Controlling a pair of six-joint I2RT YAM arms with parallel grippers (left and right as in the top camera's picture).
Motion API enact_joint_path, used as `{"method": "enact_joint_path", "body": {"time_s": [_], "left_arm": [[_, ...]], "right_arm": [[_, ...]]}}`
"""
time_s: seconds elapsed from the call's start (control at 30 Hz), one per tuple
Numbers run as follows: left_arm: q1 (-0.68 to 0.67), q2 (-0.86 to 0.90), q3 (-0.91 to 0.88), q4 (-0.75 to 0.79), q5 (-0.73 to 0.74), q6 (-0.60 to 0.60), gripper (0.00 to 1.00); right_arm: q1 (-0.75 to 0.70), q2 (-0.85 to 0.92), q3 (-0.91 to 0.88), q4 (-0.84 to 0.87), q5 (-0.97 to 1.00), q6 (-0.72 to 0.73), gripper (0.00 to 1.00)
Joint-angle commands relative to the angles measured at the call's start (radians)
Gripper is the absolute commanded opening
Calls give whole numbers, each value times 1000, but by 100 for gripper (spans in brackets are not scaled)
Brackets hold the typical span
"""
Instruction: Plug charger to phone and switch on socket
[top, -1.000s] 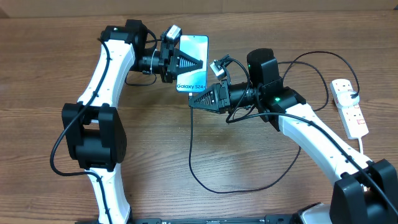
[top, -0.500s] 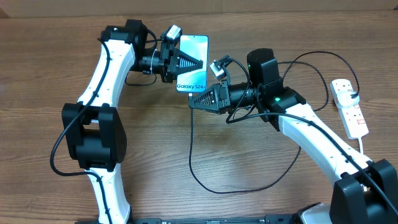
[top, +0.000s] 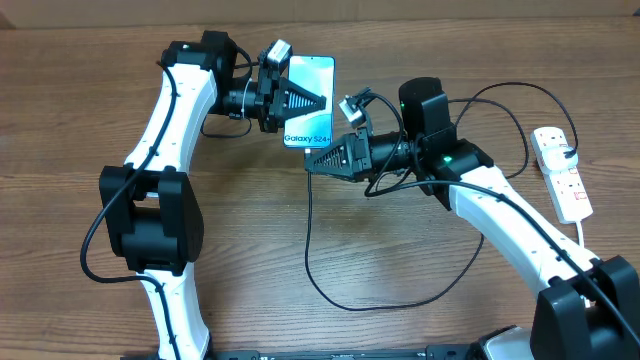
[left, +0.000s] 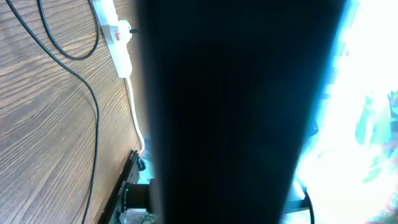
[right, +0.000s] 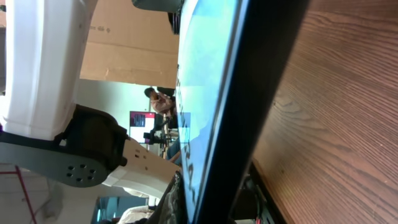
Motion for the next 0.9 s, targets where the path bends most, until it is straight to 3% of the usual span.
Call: {"method": "enact_joint_path", "body": {"time_s": [0.0,0.87], "left_arm": [[4,-25,14,-4,37,27,4],[-4,-25,14,-16,53,-26,4]], "right_arm": [[-27,-8,8,14,-30,0,4],[-23,-8,8,14,-13,19,4]]}}
